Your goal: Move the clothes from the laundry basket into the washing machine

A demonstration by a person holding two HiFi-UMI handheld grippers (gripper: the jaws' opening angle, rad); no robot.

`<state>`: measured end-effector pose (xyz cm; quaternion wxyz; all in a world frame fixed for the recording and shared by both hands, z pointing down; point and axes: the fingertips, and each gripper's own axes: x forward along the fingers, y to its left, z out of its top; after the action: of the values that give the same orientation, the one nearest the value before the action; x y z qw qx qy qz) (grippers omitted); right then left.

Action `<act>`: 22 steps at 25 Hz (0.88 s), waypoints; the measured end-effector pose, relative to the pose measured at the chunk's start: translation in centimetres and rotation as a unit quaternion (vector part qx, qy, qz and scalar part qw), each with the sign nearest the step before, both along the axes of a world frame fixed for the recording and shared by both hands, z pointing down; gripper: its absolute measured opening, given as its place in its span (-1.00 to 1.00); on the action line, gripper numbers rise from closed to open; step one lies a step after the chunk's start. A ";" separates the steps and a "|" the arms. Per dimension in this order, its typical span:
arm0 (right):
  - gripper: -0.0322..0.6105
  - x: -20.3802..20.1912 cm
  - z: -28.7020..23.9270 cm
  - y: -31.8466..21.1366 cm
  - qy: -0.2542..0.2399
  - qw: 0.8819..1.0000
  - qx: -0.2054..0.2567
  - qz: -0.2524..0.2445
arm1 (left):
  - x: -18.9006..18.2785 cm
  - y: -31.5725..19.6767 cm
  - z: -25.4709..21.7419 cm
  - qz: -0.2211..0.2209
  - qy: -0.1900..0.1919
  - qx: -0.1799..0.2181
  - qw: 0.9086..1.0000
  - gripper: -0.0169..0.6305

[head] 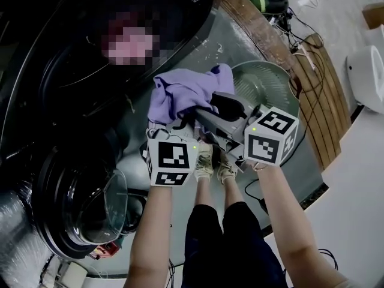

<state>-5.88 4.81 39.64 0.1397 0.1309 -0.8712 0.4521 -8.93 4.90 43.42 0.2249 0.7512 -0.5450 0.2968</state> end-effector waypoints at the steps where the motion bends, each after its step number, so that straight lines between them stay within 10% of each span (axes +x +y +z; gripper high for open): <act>1: -0.25 0.3 -0.1 -0.4 -0.001 1.000 0.005 0.011 | -0.9 -0.4 -0.3 -0.016 0.002 0.005 1.000 -0.48; 22: -0.38 -2.7 4.6 -0.7 0.033 0.999 -0.006 0.037 | -19.3 -8.4 0.3 -0.282 0.011 0.073 0.957 -0.47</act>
<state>-8.62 4.14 44.23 0.1524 0.1773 -0.8578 0.4577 -28.27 -3.45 43.75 0.2502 0.5847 -0.7523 0.1720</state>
